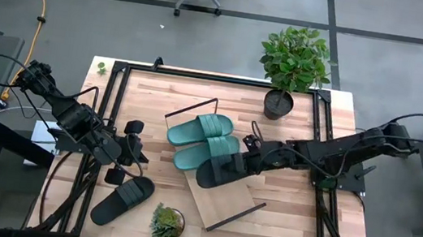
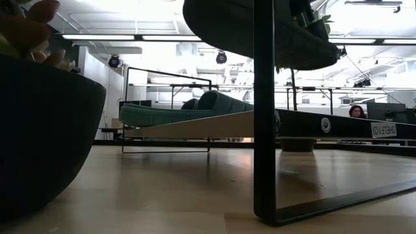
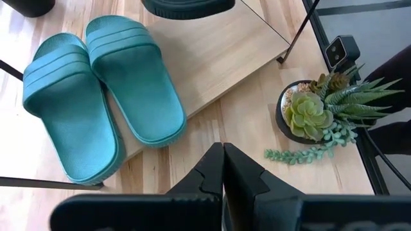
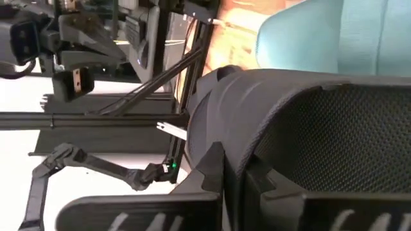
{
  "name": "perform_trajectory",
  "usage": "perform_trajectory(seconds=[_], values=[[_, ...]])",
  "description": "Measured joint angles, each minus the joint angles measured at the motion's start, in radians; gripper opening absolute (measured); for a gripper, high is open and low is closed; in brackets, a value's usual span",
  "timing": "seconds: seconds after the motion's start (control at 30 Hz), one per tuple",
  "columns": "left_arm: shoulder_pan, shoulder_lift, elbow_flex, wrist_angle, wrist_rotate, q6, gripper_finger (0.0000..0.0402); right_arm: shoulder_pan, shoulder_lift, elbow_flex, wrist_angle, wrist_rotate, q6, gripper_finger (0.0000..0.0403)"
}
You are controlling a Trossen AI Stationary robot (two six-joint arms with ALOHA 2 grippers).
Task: Pick and place slides into the shelf
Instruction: Put the right black slide on the shelf
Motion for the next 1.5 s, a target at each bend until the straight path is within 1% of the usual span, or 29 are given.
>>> perform_trajectory(seconds=[0.23,0.43,0.47,0.57,0.67,0.77,0.87,1.03,1.3,1.5], values=[[0.000,0.000,0.000,0.000,-0.002,0.000,0.0001,0.000,0.000,-0.084,0.119,0.029,0.047,0.0000],[0.000,0.000,0.000,0.000,-0.014,0.000,0.0001,-0.001,0.016,-0.116,0.148,0.034,0.063,0.0000],[0.000,0.000,0.000,0.000,-0.018,0.000,0.0001,0.000,0.028,-0.117,0.155,0.026,0.066,0.0000],[0.000,0.000,0.000,0.001,-0.020,0.000,0.0001,-0.003,0.095,-0.117,0.260,-0.006,0.069,0.0000],[0.000,0.000,0.000,0.003,-0.018,-0.004,0.0001,-0.006,0.160,-0.115,0.349,-0.009,0.071,0.0000],[0.000,0.000,0.000,0.003,-0.013,-0.011,0.0001,-0.006,0.201,-0.105,0.342,-0.017,0.072,0.0000],[0.000,0.000,0.000,0.003,-0.002,-0.012,0.0001,-0.004,0.222,-0.092,0.355,-0.059,0.078,0.0000],[0.000,0.000,0.000,0.002,-0.001,-0.012,0.0001,-0.001,0.255,-0.074,0.351,-0.072,0.078,0.0000],[0.000,0.000,0.000,0.002,0.000,-0.012,0.0001,-0.012,0.318,-0.060,0.387,-0.143,0.096,0.0000],[0.000,0.000,0.000,0.003,0.000,-0.012,0.0001,-0.016,0.345,-0.059,0.421,-0.137,0.094,0.0000]])
